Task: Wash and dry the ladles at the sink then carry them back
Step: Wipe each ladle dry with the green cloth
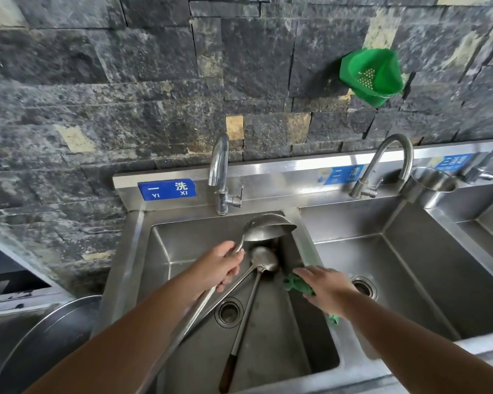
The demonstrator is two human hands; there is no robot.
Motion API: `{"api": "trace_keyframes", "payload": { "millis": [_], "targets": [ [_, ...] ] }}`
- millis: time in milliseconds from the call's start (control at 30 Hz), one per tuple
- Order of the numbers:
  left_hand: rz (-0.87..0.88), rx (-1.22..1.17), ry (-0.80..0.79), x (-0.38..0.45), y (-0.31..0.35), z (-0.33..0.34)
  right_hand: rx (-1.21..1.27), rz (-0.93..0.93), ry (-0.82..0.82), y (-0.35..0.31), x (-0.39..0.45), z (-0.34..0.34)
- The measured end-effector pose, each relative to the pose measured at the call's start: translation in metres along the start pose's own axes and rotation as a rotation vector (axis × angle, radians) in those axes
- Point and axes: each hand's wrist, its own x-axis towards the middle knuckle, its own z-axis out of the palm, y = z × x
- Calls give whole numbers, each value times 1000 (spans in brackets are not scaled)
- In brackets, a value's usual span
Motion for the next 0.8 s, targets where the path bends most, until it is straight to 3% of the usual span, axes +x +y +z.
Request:
{"api": "trace_keyframes", "payload": {
  "millis": [167, 300, 633, 800],
  "targets": [
    [-19, 56, 18, 19, -15, 18, 78, 250, -60, 32, 9, 19],
    [-16, 80, 16, 34, -27, 30, 150, 415, -254, 42, 8, 63],
    [-37, 174, -42, 79, -51, 64, 8, 190, -224, 46, 24, 93],
    [-104, 138, -65, 105, -44, 92, 31, 123, -287, 53, 25, 85]
  ]
}}
